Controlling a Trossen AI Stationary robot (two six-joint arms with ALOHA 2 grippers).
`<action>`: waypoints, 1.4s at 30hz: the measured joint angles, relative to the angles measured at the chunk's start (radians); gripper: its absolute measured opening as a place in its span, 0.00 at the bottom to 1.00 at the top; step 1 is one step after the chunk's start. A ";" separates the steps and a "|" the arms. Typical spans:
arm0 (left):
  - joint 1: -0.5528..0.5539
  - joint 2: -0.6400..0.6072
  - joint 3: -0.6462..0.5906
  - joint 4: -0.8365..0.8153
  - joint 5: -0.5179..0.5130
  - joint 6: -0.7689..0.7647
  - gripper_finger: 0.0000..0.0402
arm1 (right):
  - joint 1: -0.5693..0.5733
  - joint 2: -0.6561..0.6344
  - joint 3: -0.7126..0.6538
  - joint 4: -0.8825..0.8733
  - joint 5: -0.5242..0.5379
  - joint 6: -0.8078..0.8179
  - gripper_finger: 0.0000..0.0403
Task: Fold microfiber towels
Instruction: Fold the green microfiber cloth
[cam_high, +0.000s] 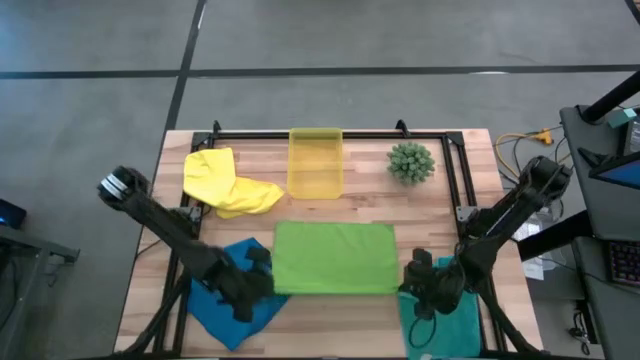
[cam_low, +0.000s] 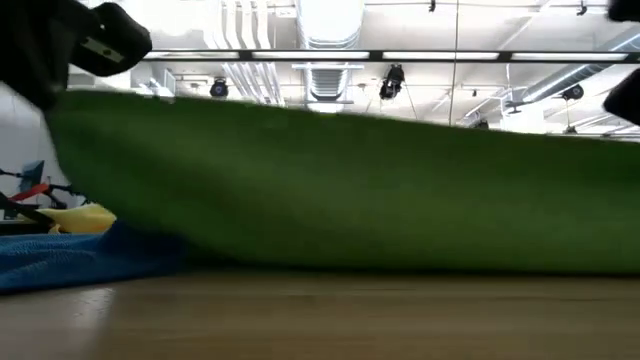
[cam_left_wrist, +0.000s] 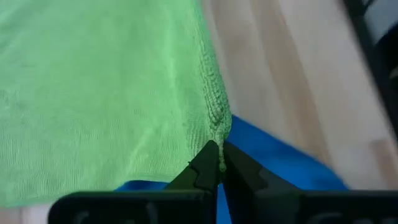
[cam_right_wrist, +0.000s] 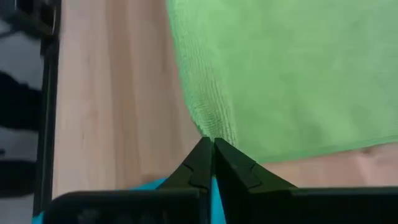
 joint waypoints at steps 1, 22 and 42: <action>0.011 -0.047 -0.044 0.039 0.001 -0.012 0.00 | -0.015 -0.019 -0.011 0.000 -0.001 0.001 0.02; 0.271 -0.226 -0.315 0.136 -0.049 -0.054 0.00 | -0.330 -0.140 -0.065 -0.137 -0.110 -0.109 0.02; 0.338 -0.086 -0.303 0.198 -0.213 -0.032 0.00 | -0.509 -0.140 -0.106 -0.156 -0.110 -0.155 0.02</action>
